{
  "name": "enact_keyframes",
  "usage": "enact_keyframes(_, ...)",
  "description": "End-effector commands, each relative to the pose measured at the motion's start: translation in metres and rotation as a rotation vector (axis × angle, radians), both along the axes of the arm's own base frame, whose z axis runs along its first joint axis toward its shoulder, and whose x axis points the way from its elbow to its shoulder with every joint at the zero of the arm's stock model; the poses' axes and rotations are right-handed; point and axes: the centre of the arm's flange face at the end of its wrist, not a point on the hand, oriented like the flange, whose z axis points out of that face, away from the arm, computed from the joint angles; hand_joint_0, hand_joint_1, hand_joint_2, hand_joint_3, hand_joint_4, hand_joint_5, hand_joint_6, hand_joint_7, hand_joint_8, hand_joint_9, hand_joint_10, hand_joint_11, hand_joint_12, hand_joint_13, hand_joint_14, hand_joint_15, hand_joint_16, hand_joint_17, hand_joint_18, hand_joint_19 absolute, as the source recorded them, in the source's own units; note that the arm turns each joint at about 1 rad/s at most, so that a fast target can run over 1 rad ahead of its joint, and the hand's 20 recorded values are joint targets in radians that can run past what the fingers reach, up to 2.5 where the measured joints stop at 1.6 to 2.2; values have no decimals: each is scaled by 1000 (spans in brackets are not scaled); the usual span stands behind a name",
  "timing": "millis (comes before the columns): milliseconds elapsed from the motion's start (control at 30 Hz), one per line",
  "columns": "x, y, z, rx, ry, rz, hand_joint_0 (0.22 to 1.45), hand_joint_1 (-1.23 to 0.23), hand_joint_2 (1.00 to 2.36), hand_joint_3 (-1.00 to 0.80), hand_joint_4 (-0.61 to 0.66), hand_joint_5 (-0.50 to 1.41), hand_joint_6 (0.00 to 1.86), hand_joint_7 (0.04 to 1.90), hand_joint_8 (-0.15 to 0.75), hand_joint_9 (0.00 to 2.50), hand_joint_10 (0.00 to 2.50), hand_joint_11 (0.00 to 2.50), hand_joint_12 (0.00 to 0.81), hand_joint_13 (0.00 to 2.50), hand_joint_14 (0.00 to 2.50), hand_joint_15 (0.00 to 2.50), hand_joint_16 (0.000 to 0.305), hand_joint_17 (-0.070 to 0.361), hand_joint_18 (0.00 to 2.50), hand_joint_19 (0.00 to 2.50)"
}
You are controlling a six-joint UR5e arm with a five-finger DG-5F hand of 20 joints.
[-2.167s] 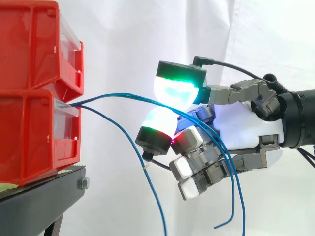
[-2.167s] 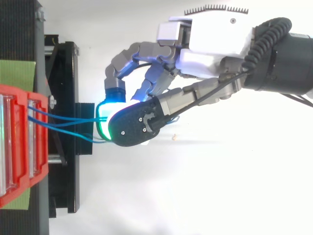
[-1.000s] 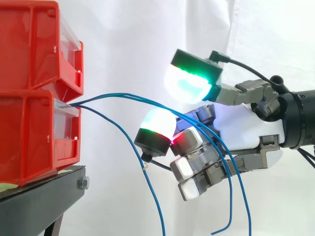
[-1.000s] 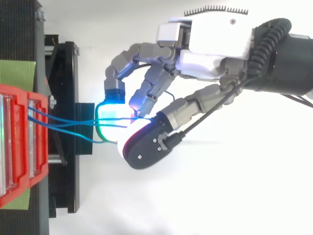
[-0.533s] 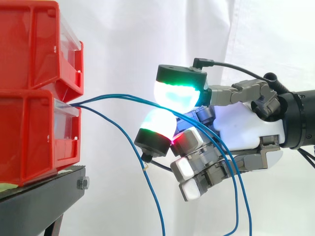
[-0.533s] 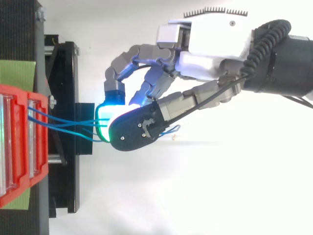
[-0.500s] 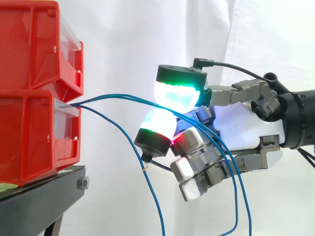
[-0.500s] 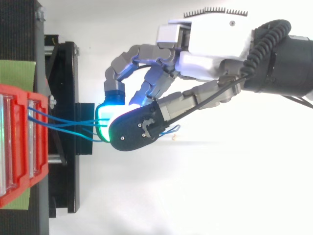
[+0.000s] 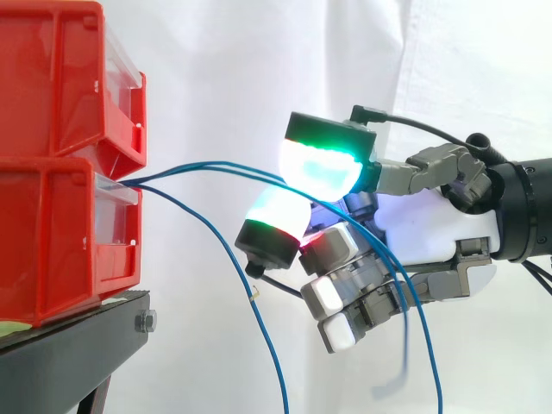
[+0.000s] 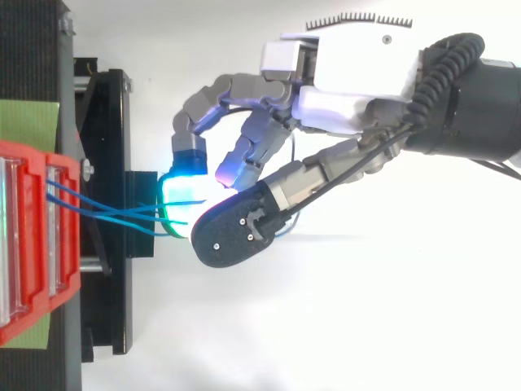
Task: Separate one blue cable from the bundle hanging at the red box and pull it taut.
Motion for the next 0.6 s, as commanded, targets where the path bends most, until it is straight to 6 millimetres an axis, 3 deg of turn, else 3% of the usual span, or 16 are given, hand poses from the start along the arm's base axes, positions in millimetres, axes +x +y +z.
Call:
enact_keyframes(0,0,0,1,0,-1,0,806,-908,1000,-500,17,-201,929,1156,384,1064,20,1074,380,1052,22,591,42,94,904,454)
enact_keyframes(333,0,0,0,0,-3,0,614,-990,1000,-500,39,-198,921,1159,387,1075,21,1070,384,1047,22,600,42,95,892,483)
enact_keyframes(433,0,0,-1,1,0,0,508,-1004,1000,-500,55,-203,916,1134,401,1066,19,1066,407,1042,20,600,47,105,917,480)
enact_keyframes(567,-1,-2,-1,3,3,-2,439,-817,1000,-500,80,-204,903,1055,433,1086,17,1025,438,1068,20,598,55,125,968,494)
